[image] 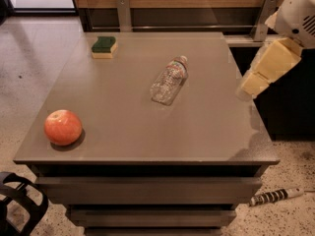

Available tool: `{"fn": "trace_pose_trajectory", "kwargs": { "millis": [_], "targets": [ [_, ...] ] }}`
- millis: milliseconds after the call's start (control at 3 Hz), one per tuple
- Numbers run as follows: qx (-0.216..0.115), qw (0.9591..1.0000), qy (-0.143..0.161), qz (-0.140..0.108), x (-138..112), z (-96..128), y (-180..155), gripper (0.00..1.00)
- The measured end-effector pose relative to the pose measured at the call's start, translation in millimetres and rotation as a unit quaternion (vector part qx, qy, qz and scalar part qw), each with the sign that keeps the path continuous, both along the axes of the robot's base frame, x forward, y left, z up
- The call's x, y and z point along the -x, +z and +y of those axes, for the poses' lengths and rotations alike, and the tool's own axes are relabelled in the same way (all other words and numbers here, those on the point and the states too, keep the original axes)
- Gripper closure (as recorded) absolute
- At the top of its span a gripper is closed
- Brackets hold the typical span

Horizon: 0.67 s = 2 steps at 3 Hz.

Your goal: Place water bottle upright

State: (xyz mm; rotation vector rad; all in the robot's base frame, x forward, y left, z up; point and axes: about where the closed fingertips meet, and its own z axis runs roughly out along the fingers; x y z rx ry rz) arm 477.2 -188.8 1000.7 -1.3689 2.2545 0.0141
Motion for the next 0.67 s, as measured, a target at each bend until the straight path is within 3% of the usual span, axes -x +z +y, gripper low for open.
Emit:
{"fn": "trace_pose_trajectory", "kwargs": {
  "millis": [333, 667],
  "targets": [
    [-0.062, 0.9962, -0.059, 0.012, -26, 21, -1, 0.0],
    [-0.084, 0.9891, -0.117, 0.028, -50, 36, -1, 0.0]
  ]
}}
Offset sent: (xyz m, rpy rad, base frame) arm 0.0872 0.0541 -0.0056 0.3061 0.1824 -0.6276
